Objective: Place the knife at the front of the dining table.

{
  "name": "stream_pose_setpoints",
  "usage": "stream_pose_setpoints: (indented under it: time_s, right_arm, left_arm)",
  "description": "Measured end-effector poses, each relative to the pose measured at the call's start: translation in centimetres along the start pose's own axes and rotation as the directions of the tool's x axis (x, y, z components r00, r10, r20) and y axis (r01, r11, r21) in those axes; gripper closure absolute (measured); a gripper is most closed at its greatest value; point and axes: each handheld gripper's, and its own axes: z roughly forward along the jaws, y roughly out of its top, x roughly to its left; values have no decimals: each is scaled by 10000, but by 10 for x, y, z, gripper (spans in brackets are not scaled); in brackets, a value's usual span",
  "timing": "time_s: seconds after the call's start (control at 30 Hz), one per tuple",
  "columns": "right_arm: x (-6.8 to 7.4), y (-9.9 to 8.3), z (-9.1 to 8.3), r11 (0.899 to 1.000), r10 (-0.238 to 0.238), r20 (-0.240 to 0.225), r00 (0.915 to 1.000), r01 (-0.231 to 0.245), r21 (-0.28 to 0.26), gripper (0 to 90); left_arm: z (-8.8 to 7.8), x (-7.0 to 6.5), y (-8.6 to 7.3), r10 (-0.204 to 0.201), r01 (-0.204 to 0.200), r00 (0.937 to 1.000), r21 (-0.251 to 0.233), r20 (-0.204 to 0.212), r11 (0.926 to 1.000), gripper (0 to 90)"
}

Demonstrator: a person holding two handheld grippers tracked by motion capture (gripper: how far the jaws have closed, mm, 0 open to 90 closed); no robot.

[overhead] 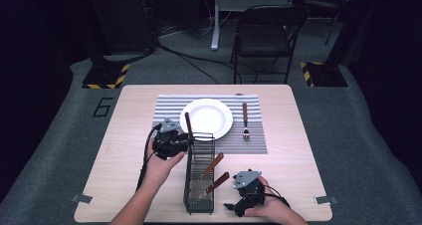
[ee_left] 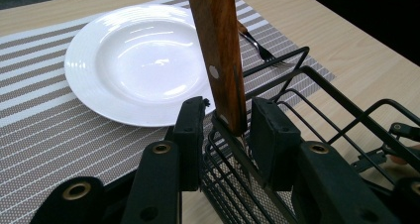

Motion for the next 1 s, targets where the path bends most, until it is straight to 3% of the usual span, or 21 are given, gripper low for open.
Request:
stream_pose_setpoints:
  time_s: [0.4,1.0]
  right_arm:
    - [0,0,0,10000,-5,-3,10000,5,-3,0]
    - [0,0,0,10000,-2,-1,10000,2,-2,0]
  left_arm:
    - [10,-2,-1,52,-52,10000,-74,-55,10000,719]
    - [7,-2,-4,40,-45,9999,-367,-132,9993,726]
